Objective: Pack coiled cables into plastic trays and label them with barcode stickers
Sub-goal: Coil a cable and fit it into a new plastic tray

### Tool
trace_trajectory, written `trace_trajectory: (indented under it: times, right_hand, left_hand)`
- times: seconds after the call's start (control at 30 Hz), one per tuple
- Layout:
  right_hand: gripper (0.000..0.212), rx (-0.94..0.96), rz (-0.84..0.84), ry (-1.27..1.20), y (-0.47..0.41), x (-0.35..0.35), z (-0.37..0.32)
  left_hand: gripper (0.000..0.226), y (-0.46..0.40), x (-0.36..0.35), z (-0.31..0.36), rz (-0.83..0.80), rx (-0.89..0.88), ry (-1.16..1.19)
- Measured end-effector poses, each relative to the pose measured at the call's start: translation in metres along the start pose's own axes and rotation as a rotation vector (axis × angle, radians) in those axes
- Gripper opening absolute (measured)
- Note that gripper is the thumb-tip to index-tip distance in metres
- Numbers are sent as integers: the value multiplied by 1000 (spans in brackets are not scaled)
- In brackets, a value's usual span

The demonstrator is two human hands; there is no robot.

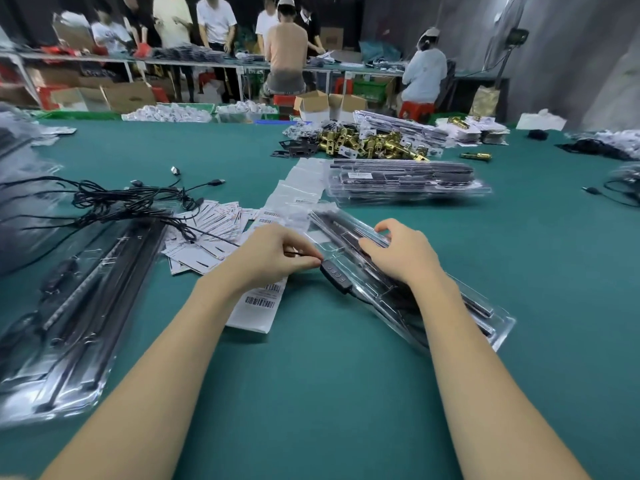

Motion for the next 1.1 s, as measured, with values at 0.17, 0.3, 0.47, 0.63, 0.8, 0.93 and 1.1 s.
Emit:
trace_trajectory:
  times: [0.17, 0.3, 0.47, 0.63, 0.8, 0.93, 1.1]
  right_hand:
    - [48, -2, -99, 3, -9, 9, 10]
    - [47, 7, -92, 13, -10, 9, 9]
    - [44, 19, -16, -32, -9, 5, 6]
    - [41, 36, 9, -53, -9, 3, 5]
    - [42, 22, -8, -61, -10, 3, 7]
    - [40, 10, -11, -87, -10, 4, 8]
    - [39, 37, -8, -60, -9, 9, 3]
  left_hand:
    - [10, -1, 3, 10, -88, -3, -51]
    - [32, 5, 50, -18, -154, 185, -604]
    - [6, 19, 74, -47, 50, 356, -498]
    - [16, 1, 51, -19, 145, 103, -306]
    - [13, -8, 14, 30, 128, -79, -89]
    - [10, -7, 0, 43, 17, -55, 112]
    - [20, 0, 38, 27, -42, 85, -332]
Point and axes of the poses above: each hand's wrist, its own y-axis away from the middle knuckle, its own x-axis out of the back of the hand, z = x × y, the point moved 5 cm from there along -y, towards the middle knuckle, and after that the axes turned 4 degrees about -x, right-handed, at the moved point
